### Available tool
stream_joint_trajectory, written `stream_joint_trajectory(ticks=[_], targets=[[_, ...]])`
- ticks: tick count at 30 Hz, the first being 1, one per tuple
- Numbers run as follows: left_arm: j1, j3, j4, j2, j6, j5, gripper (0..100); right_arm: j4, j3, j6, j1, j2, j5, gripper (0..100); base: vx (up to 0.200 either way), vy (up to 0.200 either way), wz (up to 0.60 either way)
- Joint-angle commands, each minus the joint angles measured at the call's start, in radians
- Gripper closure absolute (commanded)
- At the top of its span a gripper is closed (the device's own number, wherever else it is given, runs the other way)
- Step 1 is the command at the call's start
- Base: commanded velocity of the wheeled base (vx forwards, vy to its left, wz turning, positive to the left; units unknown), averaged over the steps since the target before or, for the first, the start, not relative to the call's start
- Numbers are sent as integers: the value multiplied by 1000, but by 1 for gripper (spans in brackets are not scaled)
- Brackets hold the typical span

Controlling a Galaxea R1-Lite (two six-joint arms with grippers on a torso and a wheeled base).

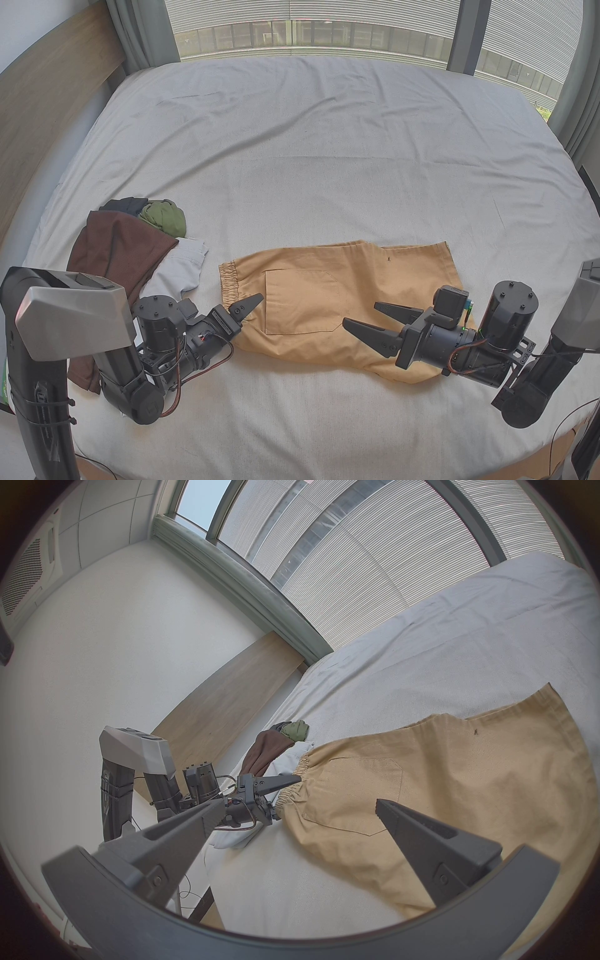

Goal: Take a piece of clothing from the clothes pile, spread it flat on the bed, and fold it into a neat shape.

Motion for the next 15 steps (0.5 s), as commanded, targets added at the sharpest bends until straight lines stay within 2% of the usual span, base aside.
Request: stream_joint_trajectory(ticks=[1,7,8,15], targets=[[-2,-1,0,0,-1,0,0,1,1,0,1,3,0,0,0,0,0],[1,-15,0,9,-2,12,0,0,2,-1,1,3,0,0,0,0,0],[1,-19,0,10,-2,24,100,0,2,-1,1,4,0,0,0,0,0],[7,-27,0,20,-1,29,100,0,2,-6,1,9,0,0,0,0,0]])
